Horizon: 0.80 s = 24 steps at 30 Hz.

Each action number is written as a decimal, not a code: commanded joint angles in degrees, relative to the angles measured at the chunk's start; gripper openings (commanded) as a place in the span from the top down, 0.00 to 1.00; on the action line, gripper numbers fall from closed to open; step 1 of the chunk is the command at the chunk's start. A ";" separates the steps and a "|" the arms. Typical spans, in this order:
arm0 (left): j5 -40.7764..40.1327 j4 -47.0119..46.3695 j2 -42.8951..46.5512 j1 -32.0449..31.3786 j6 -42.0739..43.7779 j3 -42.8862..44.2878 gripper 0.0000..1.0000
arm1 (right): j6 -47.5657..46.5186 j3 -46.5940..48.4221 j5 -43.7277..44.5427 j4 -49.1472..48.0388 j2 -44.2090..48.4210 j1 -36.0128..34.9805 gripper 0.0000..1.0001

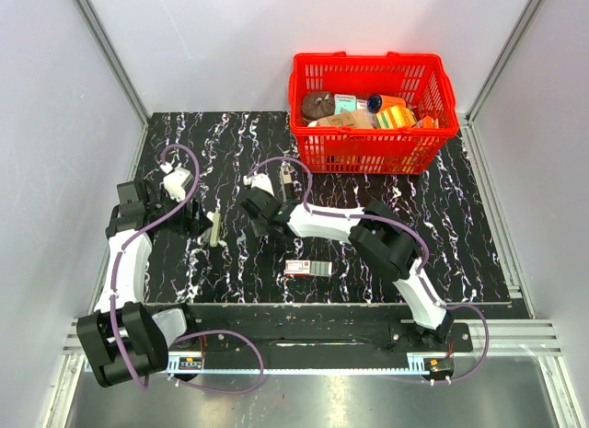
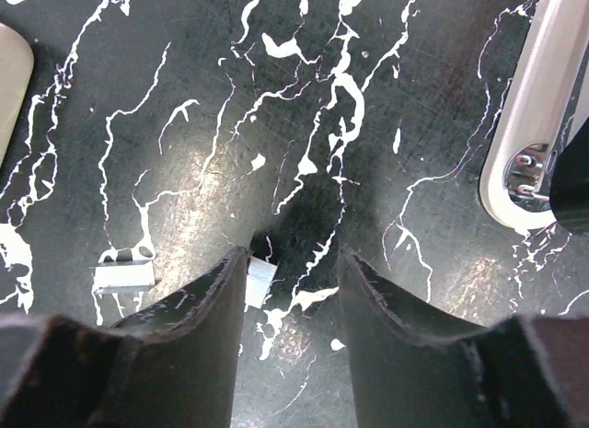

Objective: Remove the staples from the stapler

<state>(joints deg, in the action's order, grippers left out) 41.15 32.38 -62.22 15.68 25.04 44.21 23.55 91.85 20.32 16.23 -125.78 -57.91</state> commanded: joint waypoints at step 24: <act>-2.21 -3.29 0.25 2.77 0.45 -1.67 0.21 | 4.22 3.24 -0.72 1.17 -1.40 -1.86 0.57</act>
<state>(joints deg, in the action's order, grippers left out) 40.10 31.51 -62.39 18.00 25.08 42.61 25.78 92.42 19.81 16.60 -125.91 -59.05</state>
